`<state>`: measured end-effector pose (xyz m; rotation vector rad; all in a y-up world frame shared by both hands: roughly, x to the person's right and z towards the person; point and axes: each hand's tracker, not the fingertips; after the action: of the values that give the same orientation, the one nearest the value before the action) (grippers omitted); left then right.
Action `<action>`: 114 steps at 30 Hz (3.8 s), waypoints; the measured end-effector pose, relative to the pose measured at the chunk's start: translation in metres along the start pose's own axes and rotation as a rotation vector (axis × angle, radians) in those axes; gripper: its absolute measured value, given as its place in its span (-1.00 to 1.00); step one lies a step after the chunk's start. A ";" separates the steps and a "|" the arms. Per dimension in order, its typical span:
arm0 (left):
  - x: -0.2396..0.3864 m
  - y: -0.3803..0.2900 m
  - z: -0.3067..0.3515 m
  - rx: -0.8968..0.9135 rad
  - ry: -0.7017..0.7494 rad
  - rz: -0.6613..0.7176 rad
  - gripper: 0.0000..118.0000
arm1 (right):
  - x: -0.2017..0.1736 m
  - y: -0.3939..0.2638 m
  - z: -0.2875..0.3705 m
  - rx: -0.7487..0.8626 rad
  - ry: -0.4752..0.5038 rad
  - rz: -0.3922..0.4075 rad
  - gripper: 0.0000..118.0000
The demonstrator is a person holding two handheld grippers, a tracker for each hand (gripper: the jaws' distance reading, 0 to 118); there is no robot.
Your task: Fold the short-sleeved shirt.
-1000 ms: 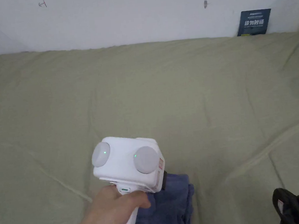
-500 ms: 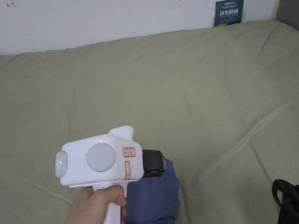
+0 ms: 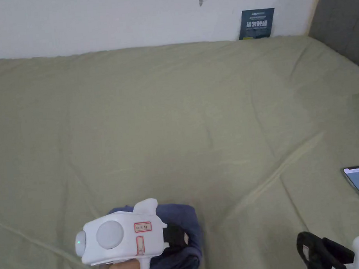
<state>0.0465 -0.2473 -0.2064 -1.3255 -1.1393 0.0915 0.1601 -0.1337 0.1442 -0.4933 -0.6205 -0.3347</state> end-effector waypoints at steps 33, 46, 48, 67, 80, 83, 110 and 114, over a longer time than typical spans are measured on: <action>-0.109 -0.014 0.165 0.140 -0.120 0.170 -0.30 | -0.045 -0.046 -0.266 -0.681 0.949 -0.621 -0.98; -0.134 0.008 0.076 0.020 -0.412 0.201 0.98 | -0.046 -0.048 -0.266 -0.680 0.966 -0.630 -0.98; -0.148 0.010 0.072 0.023 -0.403 0.216 0.94 | -0.045 -0.049 -0.268 -0.681 0.967 -0.637 -0.98; -0.223 0.036 0.219 0.110 -0.169 0.211 -0.56 | -0.059 0.025 -0.206 -0.452 0.868 -0.353 -0.98; -0.409 0.103 0.404 0.119 0.127 0.310 -0.56 | -0.052 0.036 -0.206 -0.394 0.729 -0.412 -0.98; -0.401 0.099 0.398 0.125 0.113 0.316 -0.40 | -0.053 0.038 -0.212 -0.402 0.720 -0.401 -0.98; -0.046 0.052 0.301 0.721 0.359 0.005 -1.00 | -0.065 0.122 -0.128 0.080 0.239 0.084 -0.98; 0.031 0.035 0.250 0.851 0.509 -0.202 -1.00 | -0.084 0.127 -0.097 0.235 0.061 0.262 -0.98</action>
<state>-0.0918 -0.0401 -0.2595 -0.4283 -0.6582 0.0721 0.1972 -0.0671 -0.0191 -0.3323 -0.5201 -0.0272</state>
